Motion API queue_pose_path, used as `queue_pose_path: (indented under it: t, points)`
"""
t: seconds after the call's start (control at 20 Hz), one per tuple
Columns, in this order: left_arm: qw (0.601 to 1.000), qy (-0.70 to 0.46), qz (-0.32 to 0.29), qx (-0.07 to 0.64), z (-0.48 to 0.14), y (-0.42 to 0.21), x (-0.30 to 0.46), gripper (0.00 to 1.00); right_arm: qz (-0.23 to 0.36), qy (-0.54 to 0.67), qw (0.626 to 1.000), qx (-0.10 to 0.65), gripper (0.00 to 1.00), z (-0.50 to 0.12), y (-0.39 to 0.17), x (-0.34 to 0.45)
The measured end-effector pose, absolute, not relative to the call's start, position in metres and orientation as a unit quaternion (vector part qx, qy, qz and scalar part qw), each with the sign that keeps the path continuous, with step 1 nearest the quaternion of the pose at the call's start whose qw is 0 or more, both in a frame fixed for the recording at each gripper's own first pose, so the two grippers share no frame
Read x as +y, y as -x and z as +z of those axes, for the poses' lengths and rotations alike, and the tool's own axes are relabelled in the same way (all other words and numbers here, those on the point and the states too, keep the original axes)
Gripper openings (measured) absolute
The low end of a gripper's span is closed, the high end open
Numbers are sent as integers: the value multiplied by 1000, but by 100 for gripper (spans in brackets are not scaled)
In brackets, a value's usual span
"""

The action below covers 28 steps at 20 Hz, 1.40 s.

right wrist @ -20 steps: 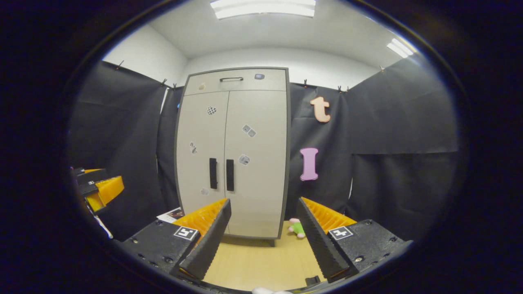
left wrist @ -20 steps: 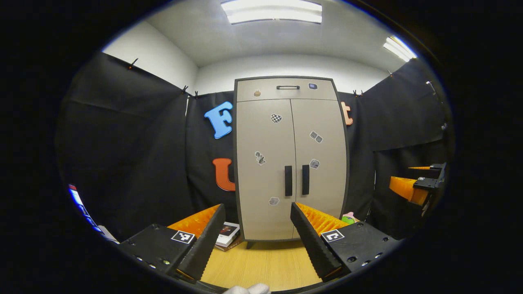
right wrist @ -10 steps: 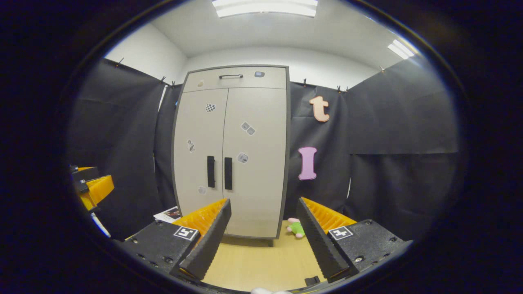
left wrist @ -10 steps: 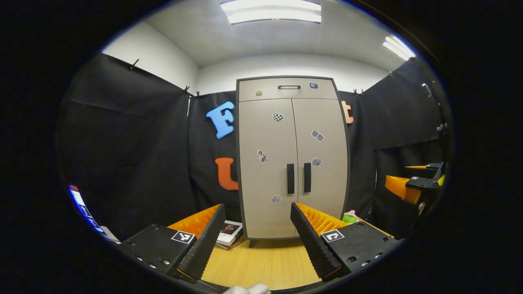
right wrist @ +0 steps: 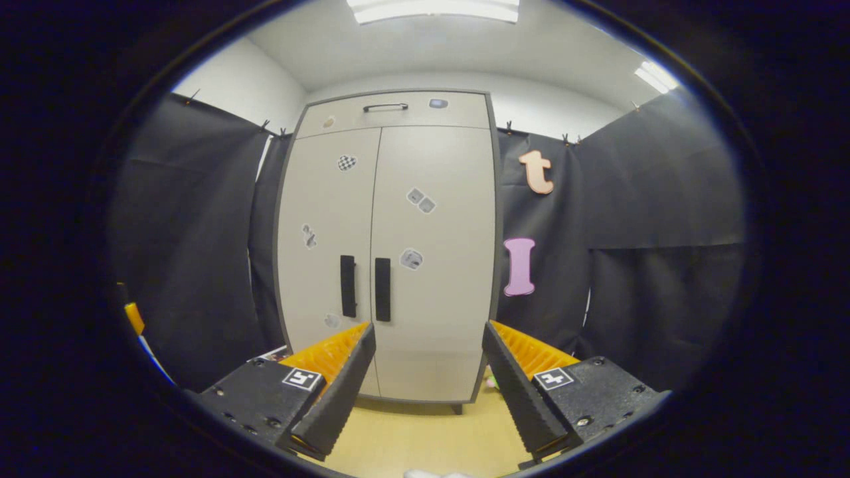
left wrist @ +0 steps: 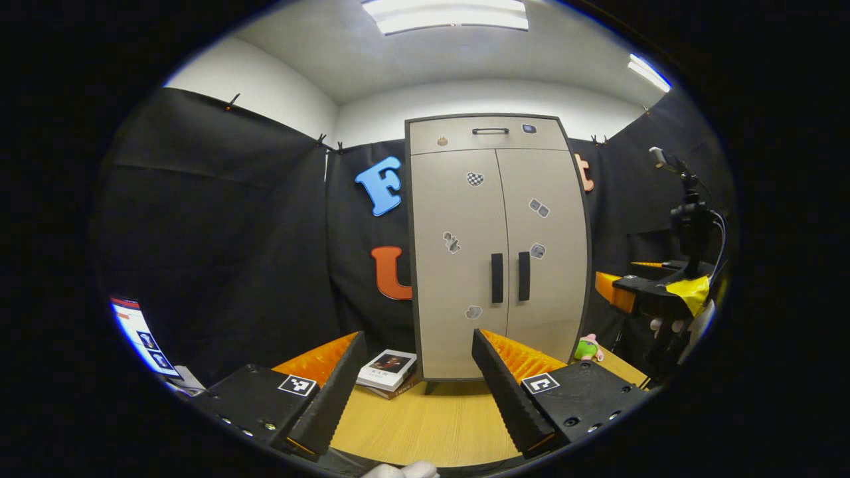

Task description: Open the right door of the double-door shoe cabinet with the right hand, and open the left door with the left hand.

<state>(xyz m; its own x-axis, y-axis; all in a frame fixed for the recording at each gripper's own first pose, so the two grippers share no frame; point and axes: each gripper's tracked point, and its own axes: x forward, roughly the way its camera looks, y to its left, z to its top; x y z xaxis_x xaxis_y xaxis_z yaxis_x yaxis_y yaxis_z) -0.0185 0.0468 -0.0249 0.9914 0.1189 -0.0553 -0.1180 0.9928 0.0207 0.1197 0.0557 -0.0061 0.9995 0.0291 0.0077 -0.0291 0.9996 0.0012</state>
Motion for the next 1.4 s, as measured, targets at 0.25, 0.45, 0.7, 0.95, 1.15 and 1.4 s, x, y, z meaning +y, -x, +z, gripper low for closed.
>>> queue_pose_path:
  t: [0.25, 0.45, 0.7, 0.95, 1.15, 1.4]
  points:
    - [995, -9, 89, 38, -34, 10, 57, 96, 29, -8, 1000, -5, 100, -3, -201, 93]
    - [993, -9, 113, 44, -37, -1, 67, 96, 31, -13, 999, 3, 100, -4, -265, 115]
    - [989, -12, 141, 53, -44, -18, 76, 96, 25, -17, 999, 27, 91, -23, -329, 132]
    - [986, -11, 156, 59, -50, -29, 80, 96, 31, -27, 998, 44, 77, -33, -359, 144]
    - [985, -13, 163, 62, -51, -32, 83, 96, 32, -31, 997, 61, 63, -43, -371, 151]
    - [984, -12, 171, 56, -47, -26, 89, 96, 17, -36, 997, 63, 37, -45, -373, 147]
